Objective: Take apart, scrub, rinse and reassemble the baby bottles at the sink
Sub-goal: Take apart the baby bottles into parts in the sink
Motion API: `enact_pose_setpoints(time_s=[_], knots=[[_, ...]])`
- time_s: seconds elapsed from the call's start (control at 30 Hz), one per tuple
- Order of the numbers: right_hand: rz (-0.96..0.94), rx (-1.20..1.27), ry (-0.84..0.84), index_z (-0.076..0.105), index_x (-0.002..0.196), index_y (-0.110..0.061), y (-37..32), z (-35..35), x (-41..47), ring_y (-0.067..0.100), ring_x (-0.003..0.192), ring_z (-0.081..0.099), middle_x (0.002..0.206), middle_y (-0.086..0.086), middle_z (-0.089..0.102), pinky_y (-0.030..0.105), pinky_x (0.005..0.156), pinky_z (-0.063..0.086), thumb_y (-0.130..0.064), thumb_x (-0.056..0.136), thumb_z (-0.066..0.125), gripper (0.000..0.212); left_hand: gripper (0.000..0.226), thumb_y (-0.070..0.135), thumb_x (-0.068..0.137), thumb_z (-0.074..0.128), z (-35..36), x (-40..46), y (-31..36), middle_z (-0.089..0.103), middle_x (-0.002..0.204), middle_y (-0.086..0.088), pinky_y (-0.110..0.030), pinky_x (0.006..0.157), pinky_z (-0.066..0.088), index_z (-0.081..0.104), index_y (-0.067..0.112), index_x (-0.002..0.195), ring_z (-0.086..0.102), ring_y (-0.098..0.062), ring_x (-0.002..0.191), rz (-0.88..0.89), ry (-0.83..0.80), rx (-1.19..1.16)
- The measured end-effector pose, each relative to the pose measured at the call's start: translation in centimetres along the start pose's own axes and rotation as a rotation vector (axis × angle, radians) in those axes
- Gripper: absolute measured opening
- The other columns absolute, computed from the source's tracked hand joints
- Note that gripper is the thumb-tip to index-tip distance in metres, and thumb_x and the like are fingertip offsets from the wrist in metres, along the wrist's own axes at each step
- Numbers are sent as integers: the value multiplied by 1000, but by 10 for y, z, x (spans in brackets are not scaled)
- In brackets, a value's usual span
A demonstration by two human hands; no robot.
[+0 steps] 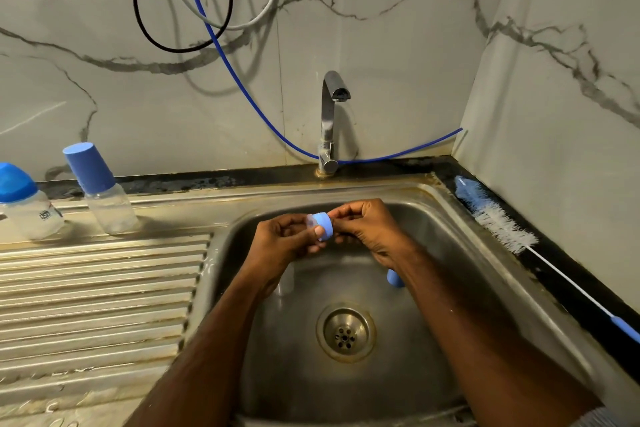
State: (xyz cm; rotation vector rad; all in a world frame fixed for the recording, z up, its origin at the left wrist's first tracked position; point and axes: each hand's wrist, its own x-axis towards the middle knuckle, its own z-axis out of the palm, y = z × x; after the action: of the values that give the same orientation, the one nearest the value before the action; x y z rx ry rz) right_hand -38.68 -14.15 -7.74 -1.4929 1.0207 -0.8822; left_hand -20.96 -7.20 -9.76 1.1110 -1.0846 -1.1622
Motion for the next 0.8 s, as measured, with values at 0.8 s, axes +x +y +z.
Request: enact_pose_setpoints(time_s=[0.8], knots=[[65,-839,169,68,108,-32,74,-48,8,16,109,62,105,-10,71,39,100,48,-32,70,83,40,21,3,84,79,-1,3,-12,73,92,-10,-26,73,60,69,9,101,73,-15,83,-86,231,220]])
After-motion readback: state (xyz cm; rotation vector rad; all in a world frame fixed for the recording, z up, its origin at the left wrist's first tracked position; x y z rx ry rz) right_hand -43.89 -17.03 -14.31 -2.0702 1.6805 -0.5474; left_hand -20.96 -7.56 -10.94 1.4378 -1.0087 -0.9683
